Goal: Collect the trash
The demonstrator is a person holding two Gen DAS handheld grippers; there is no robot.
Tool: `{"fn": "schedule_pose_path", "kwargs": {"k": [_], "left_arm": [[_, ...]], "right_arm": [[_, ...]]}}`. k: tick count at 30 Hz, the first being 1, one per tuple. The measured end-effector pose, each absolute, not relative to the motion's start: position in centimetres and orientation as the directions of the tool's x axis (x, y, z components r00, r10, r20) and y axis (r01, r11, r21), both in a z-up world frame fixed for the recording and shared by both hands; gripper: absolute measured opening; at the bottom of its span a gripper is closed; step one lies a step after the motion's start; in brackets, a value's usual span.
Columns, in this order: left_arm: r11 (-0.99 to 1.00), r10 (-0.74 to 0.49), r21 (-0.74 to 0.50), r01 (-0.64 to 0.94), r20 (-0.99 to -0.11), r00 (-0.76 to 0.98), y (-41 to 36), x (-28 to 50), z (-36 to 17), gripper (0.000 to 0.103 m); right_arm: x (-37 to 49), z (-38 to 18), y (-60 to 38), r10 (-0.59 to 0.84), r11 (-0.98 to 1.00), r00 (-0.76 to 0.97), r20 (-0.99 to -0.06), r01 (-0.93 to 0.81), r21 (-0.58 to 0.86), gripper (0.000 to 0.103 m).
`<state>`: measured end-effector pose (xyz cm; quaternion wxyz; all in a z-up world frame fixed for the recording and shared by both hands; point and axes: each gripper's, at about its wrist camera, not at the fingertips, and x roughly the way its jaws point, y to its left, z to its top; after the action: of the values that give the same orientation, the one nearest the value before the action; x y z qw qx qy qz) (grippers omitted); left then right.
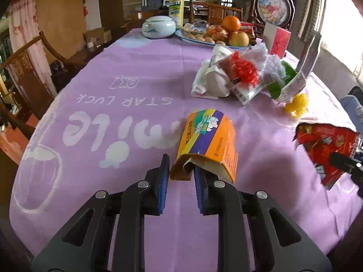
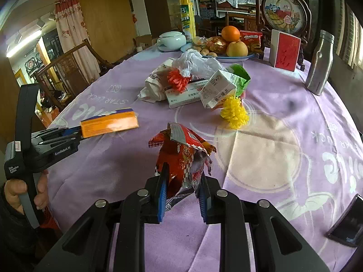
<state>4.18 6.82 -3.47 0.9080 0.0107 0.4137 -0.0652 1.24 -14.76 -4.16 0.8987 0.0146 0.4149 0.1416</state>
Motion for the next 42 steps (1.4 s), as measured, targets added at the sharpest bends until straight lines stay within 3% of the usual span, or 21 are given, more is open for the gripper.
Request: {"fn": "schedule_pose_path", "kwargs": {"k": [11,21,29,35,42], "left_arm": [[0.993,-0.108,-0.107,0.049,-0.666,0.738,11.4,-1.9,0.5,0.020],[0.961,-0.017,-0.236,-0.143,-0.567,0.824,20.9,-12.7,3.0,0.019],[0.926,-0.017,-0.317,-0.203,-0.573,0.820,25.2,-13.9,1.6,0.016],[0.948,-0.091,-0.302,-0.104,-0.570,0.817,24.0,-12.8,1.2,0.016],[0.932,-0.180,-0.354,-0.079,-0.638,0.749,21.4,-8.4,-2.0,0.014]], "right_arm": [[0.6,-3.1,-12.7,0.320,0.937,0.607,-0.727,-0.314,0.151,0.025],[-1.7,-1.6,-1.3,0.541,0.778,0.463,-0.703,-0.593,0.208,0.019],[-3.6,0.0,6.0,0.593,0.707,0.424,-0.684,-0.681,0.191,0.019],[-2.5,-0.6,4.6,0.563,0.740,0.436,-0.702,-0.644,0.193,0.019],[-0.9,-1.4,1.5,0.504,0.804,0.496,-0.707,-0.568,0.175,0.020]]}}
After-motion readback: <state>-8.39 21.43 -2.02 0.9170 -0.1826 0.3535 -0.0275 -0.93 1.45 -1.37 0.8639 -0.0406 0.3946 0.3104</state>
